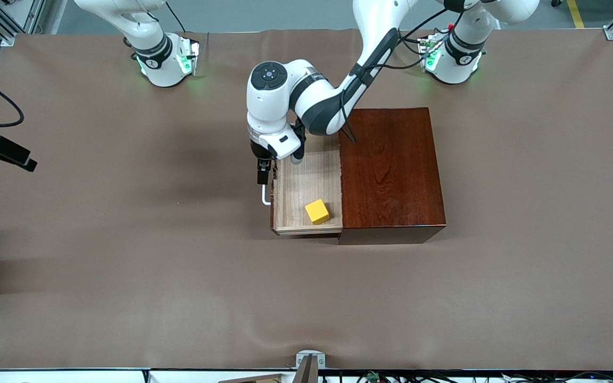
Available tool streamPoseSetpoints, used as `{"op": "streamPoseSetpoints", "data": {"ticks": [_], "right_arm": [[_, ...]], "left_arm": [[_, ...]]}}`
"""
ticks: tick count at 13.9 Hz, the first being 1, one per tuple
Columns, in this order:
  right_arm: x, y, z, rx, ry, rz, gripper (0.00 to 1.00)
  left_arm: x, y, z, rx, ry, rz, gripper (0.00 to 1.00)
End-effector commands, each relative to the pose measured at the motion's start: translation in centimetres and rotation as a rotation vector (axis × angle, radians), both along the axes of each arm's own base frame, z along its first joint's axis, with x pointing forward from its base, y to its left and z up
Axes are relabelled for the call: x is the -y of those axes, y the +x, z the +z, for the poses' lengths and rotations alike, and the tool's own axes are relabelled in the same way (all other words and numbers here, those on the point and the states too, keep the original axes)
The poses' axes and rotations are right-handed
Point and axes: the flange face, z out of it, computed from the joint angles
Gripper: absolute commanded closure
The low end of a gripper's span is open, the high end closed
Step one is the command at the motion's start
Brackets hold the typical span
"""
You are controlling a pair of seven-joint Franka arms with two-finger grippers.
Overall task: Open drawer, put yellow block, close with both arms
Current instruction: 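Push the drawer front into the box with the left gripper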
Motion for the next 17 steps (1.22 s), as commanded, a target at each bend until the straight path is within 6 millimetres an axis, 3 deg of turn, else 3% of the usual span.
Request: {"op": "streamPoseSetpoints", "data": {"ticks": [1,4,9,12,17], "right_arm": [[-0.5,-0.6,0.6,0.009,0.0,-0.003,0.0],[-0.7,-0.6,0.6,0.009,0.0,0.002,0.0],[-0.9,-0.5,0.6,0.009,0.002,0.005,0.0],[-0.9,-0.5,0.6,0.009,0.0,0.005,0.0],[-0.9,-0.5,0.8,0.014,0.001,0.005,0.0]], "left_arm": [[0.4,0.1,-0.2,-0.023,-0.014,-0.022,0.0],[-0.2,0.0,-0.5,-0.068,0.028,-0.033,0.0],[-2.4,1.7,-0.5,-0.103,0.088,-0.022,0.0],[-4.6,3.3,-0.3,-0.139,0.132,-0.009,0.0],[-9.3,7.7,2.3,-0.13,0.164,0.07,0.0]]}}
